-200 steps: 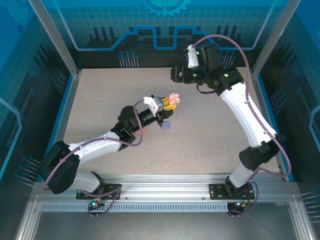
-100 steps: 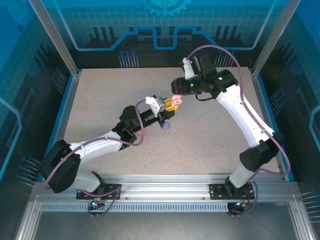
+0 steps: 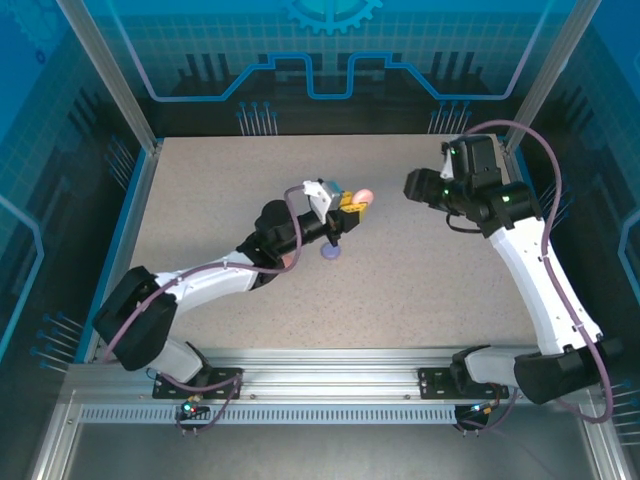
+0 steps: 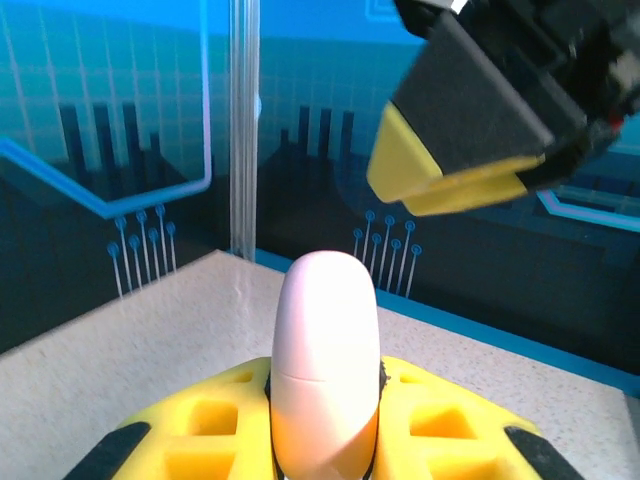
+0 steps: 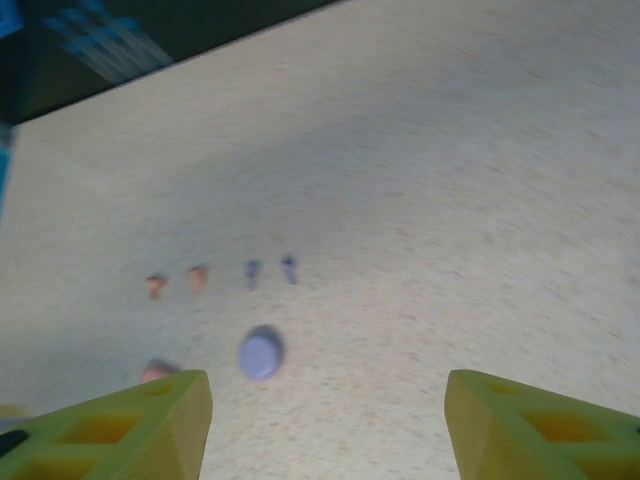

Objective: Insert wireless bluetooth earbuds into charging case

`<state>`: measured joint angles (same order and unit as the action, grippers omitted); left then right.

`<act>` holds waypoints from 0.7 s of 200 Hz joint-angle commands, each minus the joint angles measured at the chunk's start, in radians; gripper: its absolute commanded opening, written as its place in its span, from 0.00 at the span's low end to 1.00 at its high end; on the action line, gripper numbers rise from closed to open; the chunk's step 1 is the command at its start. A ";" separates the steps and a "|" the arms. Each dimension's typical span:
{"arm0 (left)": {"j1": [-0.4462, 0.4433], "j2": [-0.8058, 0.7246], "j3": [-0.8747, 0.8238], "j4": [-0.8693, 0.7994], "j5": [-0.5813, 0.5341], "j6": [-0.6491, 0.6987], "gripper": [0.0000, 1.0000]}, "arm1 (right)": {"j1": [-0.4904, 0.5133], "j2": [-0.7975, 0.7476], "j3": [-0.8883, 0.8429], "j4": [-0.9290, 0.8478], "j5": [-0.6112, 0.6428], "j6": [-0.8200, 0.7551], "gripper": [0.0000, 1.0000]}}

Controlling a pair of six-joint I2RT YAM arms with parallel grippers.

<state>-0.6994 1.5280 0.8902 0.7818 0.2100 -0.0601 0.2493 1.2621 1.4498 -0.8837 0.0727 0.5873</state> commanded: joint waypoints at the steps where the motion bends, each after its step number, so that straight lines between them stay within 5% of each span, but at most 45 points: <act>1: -0.033 0.092 0.095 -0.138 -0.018 -0.214 0.00 | -0.053 -0.035 -0.118 0.069 0.023 0.086 0.64; 61: -0.141 0.457 0.382 -0.329 -0.067 -0.595 0.00 | -0.135 -0.062 -0.356 0.175 0.059 0.163 0.65; 140: -0.186 0.872 0.919 -0.706 -0.126 -0.842 0.00 | -0.228 -0.136 -0.473 0.217 0.093 0.191 0.65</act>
<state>-0.8902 2.2978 1.6405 0.2371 0.1078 -0.7971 0.0540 1.1549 0.9916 -0.6983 0.1532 0.7609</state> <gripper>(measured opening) 0.204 0.651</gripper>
